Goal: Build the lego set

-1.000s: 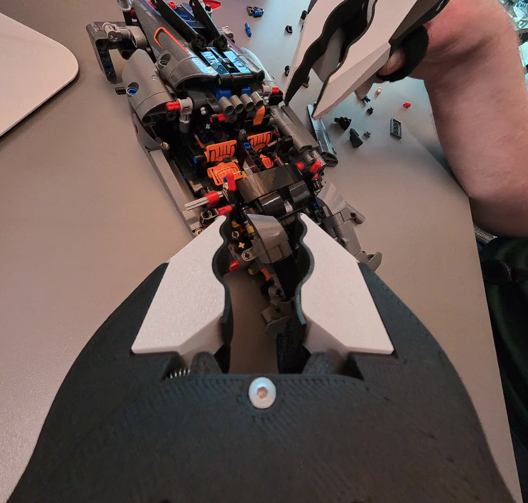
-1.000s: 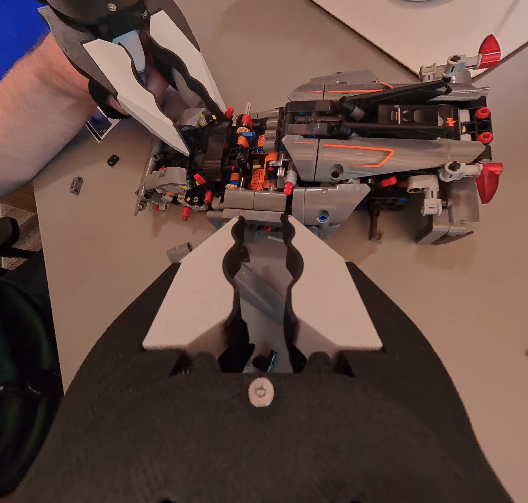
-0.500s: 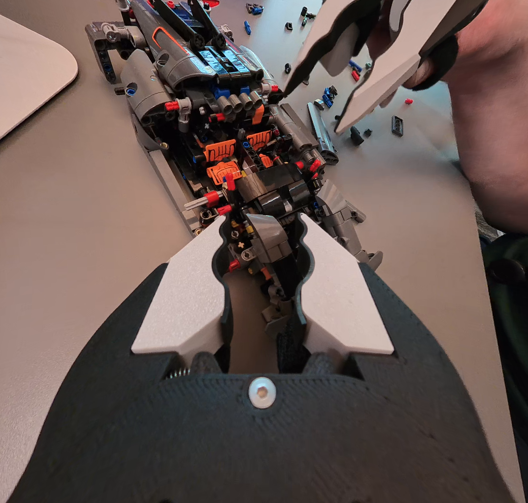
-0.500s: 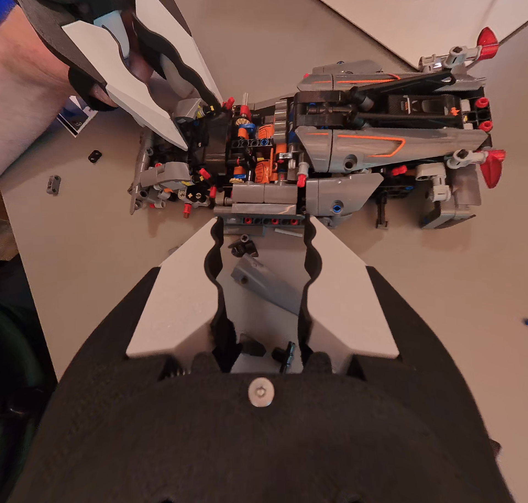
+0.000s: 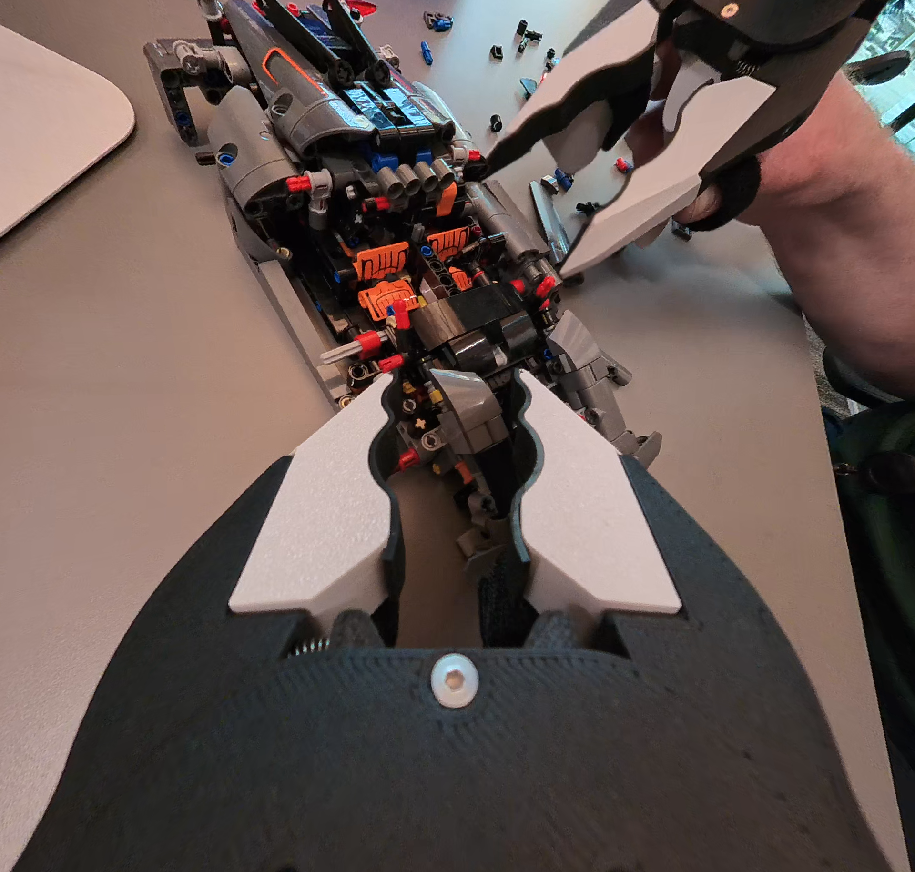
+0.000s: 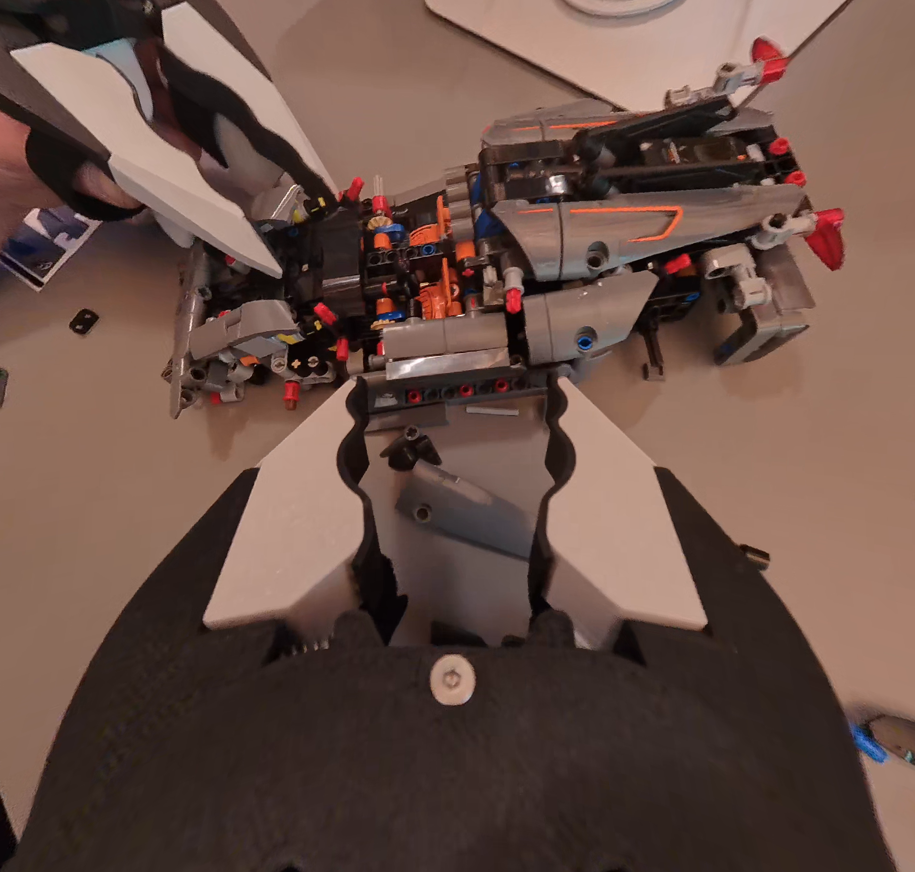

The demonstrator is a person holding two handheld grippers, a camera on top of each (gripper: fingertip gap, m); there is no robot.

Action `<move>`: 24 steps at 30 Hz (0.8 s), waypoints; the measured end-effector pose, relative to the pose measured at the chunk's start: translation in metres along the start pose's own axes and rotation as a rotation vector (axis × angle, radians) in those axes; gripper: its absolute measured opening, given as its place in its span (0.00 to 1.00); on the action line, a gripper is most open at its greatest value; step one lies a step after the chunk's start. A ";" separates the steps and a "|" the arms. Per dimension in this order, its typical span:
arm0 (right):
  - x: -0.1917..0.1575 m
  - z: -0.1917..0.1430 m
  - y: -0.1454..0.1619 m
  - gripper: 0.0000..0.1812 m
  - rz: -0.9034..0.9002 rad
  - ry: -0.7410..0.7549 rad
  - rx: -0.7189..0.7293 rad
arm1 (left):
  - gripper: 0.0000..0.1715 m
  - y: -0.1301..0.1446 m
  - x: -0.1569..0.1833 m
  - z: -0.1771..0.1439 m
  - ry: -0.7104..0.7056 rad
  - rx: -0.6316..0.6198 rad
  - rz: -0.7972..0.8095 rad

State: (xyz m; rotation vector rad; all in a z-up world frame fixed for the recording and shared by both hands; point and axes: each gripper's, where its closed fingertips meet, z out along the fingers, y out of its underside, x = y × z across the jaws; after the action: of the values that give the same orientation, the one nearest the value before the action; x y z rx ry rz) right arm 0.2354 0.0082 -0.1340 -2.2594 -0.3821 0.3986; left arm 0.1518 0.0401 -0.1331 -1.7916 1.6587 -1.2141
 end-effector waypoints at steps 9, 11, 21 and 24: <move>-0.008 0.002 -0.002 0.36 0.075 -0.071 0.032 | 0.24 0.000 0.000 0.000 -0.001 -0.002 0.001; -0.009 0.005 0.000 0.36 0.092 -0.081 0.027 | 0.24 0.000 0.000 0.000 -0.001 -0.002 0.001; -0.004 0.007 -0.004 0.26 0.294 -0.184 0.094 | 0.24 0.000 0.000 -0.001 -0.002 -0.005 0.001; -0.004 0.007 -0.004 0.26 0.286 -0.180 0.104 | 0.24 0.000 0.000 -0.001 -0.002 -0.005 0.002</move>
State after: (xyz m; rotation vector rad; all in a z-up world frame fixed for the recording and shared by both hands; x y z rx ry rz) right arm 0.2280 0.0138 -0.1342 -2.1867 -0.1242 0.7561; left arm 0.1512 0.0403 -0.1330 -1.7936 1.6638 -1.2076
